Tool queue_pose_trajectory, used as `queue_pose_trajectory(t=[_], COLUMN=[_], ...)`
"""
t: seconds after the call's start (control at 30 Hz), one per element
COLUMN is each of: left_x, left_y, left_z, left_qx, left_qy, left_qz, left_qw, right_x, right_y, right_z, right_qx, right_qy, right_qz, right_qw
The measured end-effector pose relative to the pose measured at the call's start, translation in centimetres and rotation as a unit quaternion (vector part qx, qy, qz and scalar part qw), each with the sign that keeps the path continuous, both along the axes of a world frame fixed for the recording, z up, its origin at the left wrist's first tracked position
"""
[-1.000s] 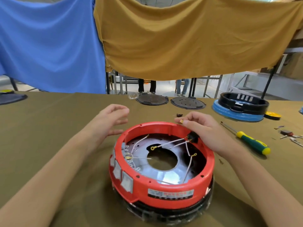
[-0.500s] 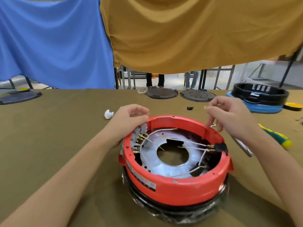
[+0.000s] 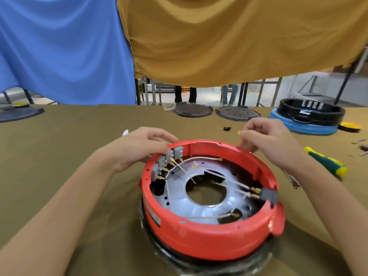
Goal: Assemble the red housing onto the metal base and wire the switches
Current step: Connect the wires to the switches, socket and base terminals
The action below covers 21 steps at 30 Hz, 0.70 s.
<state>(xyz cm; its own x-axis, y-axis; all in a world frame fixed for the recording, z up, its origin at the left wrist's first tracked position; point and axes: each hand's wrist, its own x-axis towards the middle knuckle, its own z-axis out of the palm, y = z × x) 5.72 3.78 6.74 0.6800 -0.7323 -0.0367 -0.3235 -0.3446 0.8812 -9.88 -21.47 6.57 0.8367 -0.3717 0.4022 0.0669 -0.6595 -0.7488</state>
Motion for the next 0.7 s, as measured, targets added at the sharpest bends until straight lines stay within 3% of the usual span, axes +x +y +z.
queue_pose_trajectory(t=[0.13, 0.3, 0.4, 0.57, 0.7], left_x=[-0.2, 0.7, 0.7, 1.1, 1.1], left_y=[-1.0, 0.7, 0.7, 0.0, -0.5], left_z=[-0.8, -0.3, -0.2, -0.8, -1.5], left_qx=[-0.053, 0.065, 0.063, -0.015, -0.039], left_qy=[-0.023, 0.019, 0.018, 0.022, 0.030], left_qz=[0.020, -0.030, -0.047, -0.050, -0.068], left_qw=[0.998, 0.997, 0.997, 0.998, 0.996], right_x=[0.1, 0.4, 0.3, 0.4, 0.5], right_y=[0.1, 0.1, 0.3, 0.5, 0.3], right_z=[-0.3, -0.5, -0.3, 0.3, 0.7], right_qx=[-0.016, -0.012, 0.022, 0.220, 0.435], right_qy=[0.005, -0.022, -0.050, -0.090, -0.114], right_qz=[-0.001, -0.013, 0.010, 0.069, 0.159], right_qw=[1.000, 1.000, 0.998, 0.969, 0.879])
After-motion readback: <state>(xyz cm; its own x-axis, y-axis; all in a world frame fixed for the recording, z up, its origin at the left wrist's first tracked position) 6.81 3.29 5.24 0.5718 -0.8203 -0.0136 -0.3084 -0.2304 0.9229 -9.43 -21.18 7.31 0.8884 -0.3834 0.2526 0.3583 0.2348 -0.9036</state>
